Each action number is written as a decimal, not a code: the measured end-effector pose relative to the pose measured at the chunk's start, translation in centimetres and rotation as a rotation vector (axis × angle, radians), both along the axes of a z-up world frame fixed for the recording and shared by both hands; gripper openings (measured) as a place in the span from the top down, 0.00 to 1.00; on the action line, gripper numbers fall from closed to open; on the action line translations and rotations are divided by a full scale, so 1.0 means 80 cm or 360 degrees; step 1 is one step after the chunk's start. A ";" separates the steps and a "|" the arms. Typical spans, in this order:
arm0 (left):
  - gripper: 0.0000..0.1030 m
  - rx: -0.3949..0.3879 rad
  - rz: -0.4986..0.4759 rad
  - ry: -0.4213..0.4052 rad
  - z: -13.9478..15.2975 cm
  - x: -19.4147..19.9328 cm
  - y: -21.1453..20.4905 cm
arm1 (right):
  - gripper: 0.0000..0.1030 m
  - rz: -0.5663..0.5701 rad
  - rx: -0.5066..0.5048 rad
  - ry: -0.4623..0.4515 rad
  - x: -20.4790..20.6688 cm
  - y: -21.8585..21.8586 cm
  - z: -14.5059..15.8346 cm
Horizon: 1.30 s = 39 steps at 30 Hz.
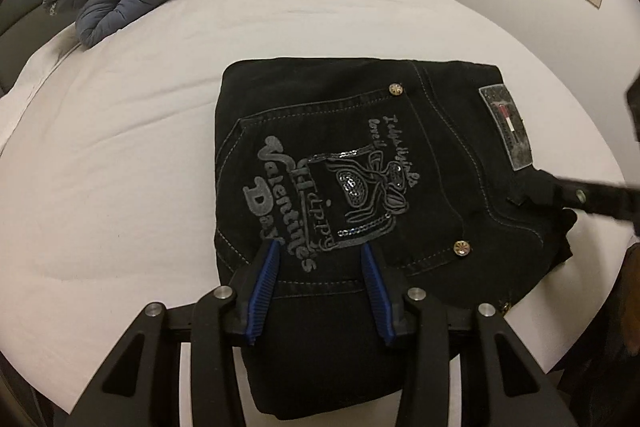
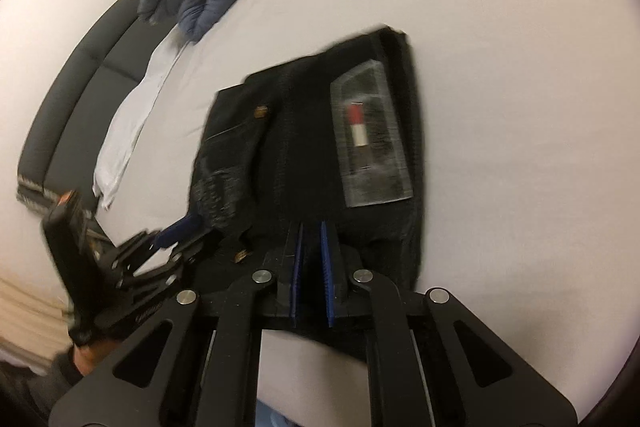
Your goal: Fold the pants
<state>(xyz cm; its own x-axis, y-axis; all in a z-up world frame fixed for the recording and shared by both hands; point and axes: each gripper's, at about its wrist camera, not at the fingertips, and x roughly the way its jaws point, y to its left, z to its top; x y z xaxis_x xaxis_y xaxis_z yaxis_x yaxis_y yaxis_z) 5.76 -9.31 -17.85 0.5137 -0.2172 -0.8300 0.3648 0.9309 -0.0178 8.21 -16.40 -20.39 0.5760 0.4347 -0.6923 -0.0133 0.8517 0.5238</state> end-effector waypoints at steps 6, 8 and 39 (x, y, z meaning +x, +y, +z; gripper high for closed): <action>0.57 0.0021 -0.0005 0.0017 -0.001 0.004 -0.001 | 0.94 0.0011 -0.0091 -0.0069 -0.028 0.014 -0.032; 0.57 0.0025 -0.0001 0.0021 -0.001 0.003 -0.002 | 0.94 0.0008 -0.0061 -0.0116 -0.035 0.011 -0.035; 0.05 -0.0285 0.0295 0.0054 0.040 0.060 0.096 | 0.38 -0.0241 0.0172 -0.0055 -0.037 -0.096 0.016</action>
<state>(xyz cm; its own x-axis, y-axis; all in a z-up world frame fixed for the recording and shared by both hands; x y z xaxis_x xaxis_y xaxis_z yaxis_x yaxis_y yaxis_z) 10.57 -1.60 -14.62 0.5310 -0.2666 -0.8044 0.1844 0.9628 -0.1974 5.26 -24.11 -19.08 0.6633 0.4121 -0.6246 0.0911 0.7840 0.6140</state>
